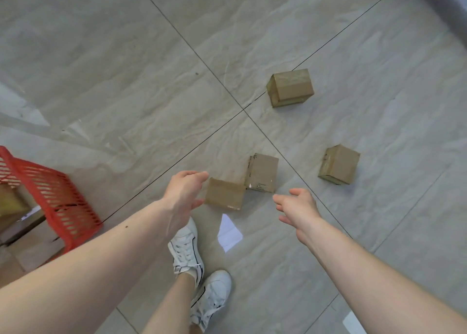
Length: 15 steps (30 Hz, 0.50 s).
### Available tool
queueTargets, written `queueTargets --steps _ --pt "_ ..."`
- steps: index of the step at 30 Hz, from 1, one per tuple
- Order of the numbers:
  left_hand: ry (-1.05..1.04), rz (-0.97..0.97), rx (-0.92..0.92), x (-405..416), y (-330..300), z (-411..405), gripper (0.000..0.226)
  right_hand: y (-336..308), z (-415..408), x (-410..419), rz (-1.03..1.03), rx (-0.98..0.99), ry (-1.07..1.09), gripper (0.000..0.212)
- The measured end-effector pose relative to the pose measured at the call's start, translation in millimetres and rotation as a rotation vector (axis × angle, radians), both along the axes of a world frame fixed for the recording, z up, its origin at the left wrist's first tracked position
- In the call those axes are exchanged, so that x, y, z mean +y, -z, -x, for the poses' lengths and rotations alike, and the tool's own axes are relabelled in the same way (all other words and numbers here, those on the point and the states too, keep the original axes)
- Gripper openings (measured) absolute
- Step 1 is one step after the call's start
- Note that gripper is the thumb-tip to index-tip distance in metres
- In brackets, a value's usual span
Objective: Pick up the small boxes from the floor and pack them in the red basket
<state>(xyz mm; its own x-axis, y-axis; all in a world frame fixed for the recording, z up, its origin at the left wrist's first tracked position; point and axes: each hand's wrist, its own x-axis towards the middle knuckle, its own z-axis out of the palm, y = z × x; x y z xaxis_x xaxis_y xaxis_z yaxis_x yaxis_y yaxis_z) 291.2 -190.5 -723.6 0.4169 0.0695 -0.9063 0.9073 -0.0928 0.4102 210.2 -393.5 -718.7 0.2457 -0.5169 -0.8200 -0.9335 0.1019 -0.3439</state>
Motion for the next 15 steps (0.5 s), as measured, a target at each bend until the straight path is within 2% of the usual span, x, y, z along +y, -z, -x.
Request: queueTargets --steps 6,15 --pt "0.049 0.032 -0.042 -54 -20 -78 0.01 -15 -76 -56 0.027 -0.028 0.022 0.062" --pt "0.109 0.018 -0.058 -135 -26 -157 0.025 -8 -158 -144 0.028 -0.107 0.099 0.06"
